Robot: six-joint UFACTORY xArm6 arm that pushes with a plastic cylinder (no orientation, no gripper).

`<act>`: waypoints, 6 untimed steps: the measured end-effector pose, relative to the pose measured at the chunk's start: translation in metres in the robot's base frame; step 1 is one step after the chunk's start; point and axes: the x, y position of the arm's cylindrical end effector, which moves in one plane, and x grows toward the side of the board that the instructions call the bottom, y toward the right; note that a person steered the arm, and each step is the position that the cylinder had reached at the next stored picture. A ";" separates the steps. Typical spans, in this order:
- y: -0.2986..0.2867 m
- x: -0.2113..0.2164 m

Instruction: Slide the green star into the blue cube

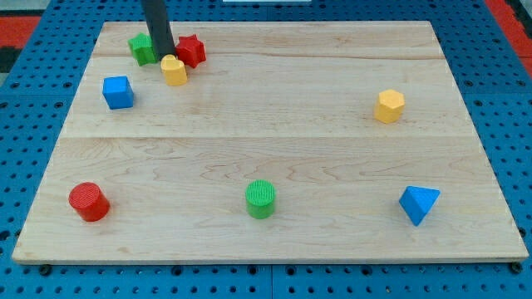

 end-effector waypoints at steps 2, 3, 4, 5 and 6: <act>0.003 0.014; 0.003 -0.029; 0.003 -0.050; -0.016 -0.078; -0.044 -0.076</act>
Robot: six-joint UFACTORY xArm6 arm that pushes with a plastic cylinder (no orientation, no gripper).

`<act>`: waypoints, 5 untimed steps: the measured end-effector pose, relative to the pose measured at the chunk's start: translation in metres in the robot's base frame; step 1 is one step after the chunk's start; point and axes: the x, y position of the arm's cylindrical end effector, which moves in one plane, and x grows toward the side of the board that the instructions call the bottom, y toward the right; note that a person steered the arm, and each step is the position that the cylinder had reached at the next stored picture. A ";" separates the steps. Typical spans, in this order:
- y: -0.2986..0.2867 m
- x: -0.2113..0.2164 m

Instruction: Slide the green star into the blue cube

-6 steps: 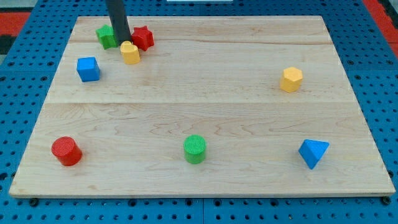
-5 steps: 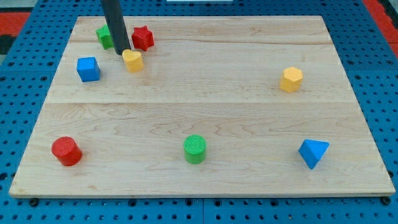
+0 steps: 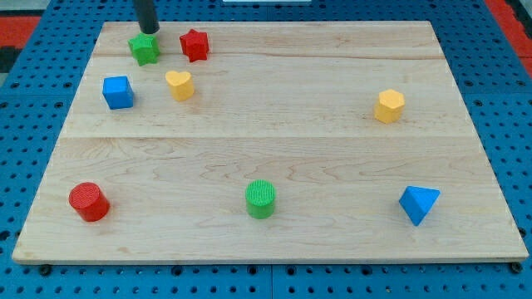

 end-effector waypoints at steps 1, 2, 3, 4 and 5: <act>0.005 0.023; 0.005 0.049; 0.007 0.078; 0.021 0.098; 0.115 0.096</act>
